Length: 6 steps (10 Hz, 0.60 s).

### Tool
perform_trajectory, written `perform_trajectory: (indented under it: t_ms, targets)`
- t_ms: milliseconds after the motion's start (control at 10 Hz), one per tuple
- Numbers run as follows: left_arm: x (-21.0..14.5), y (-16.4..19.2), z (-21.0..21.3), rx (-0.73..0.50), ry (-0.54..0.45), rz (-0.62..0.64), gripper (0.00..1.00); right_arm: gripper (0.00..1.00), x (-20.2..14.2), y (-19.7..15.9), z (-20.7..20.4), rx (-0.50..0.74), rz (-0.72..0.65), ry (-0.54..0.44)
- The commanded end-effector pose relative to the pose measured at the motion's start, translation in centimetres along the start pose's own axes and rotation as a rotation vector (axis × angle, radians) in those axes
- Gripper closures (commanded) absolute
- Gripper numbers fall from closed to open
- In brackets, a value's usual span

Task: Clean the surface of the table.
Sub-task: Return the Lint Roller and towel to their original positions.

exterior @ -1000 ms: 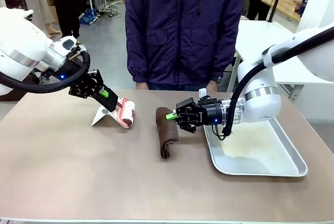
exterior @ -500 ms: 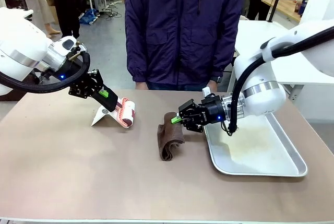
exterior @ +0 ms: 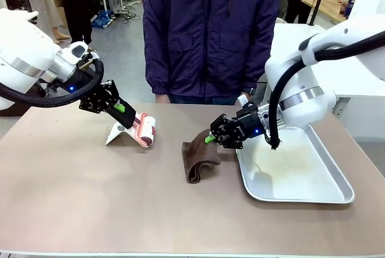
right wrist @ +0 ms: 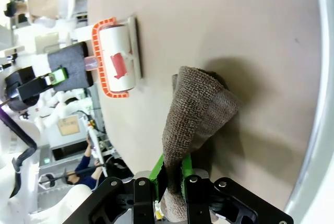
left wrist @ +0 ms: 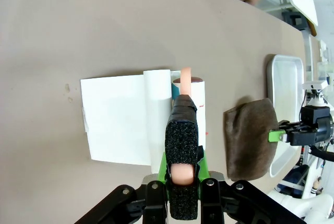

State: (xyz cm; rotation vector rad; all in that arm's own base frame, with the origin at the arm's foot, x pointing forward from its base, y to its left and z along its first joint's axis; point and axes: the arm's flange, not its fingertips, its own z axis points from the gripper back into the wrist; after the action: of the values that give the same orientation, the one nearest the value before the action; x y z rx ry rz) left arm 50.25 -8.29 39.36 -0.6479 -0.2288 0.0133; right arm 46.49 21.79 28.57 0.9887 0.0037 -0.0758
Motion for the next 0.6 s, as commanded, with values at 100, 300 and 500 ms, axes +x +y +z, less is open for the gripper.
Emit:
perform_trajectory:
  t_ms: [100, 300, 500]
  targets:
    - [-0.37, 1.09, 0.16, 0.015, -0.006, -0.002, 0.78, 0.49, -0.46, 1.02, -0.31, -0.126, -0.006, 0.02]
    - [-0.33, 1.03, 0.27, 0.021, -0.004, 0.0, 0.2, 0.0, -0.25, 0.73, -0.55, -0.109, -0.019, 0.03]
    - [-0.27, 0.91, 0.48, 0.015, -0.014, -0.003, 0.0, 0.0, -0.21, 0.67, -0.59, -0.095, -0.019, 0.033]
